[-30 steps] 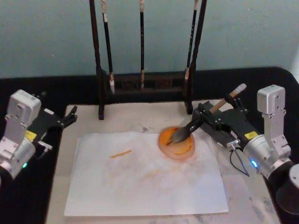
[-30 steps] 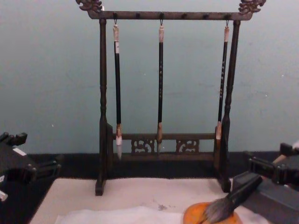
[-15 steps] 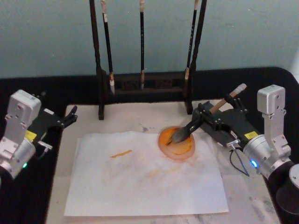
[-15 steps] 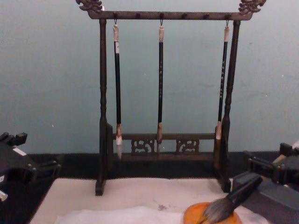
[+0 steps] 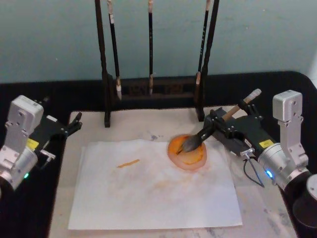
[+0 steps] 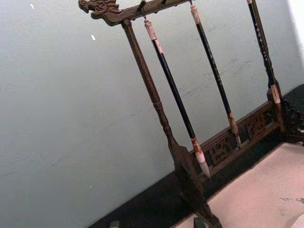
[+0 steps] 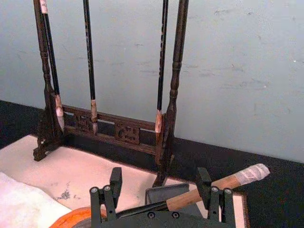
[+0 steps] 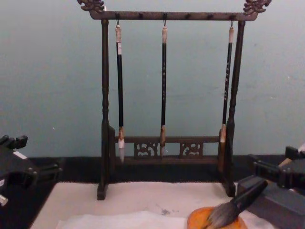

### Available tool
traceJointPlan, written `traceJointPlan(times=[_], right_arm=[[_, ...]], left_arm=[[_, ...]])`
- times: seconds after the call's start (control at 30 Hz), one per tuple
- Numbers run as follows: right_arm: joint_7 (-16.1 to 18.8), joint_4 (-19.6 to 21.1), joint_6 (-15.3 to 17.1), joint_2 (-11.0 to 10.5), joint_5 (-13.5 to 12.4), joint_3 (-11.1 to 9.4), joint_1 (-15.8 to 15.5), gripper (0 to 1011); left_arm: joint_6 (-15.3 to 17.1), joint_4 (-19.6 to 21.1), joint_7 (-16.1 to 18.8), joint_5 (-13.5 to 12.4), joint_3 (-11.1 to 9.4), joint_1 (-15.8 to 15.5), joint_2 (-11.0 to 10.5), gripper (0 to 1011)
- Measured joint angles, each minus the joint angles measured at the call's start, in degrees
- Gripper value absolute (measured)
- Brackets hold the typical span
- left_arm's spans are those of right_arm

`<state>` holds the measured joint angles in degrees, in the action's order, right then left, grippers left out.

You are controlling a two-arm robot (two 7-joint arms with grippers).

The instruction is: Pick up the brush from the inkstone, write on the paper, then place the brush back to its original position.

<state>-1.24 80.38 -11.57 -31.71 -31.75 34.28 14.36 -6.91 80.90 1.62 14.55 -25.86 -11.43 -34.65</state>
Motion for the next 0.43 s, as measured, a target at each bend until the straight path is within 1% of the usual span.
traceJointPlan(times=[0.43], right_arm=[[0.0, 0.0, 0.0, 0.0, 0.0, 0.0, 0.0, 1000]], left_arm=[[0.0, 0.0, 0.0, 0.0, 0.0, 0.0, 0.0, 1010]])
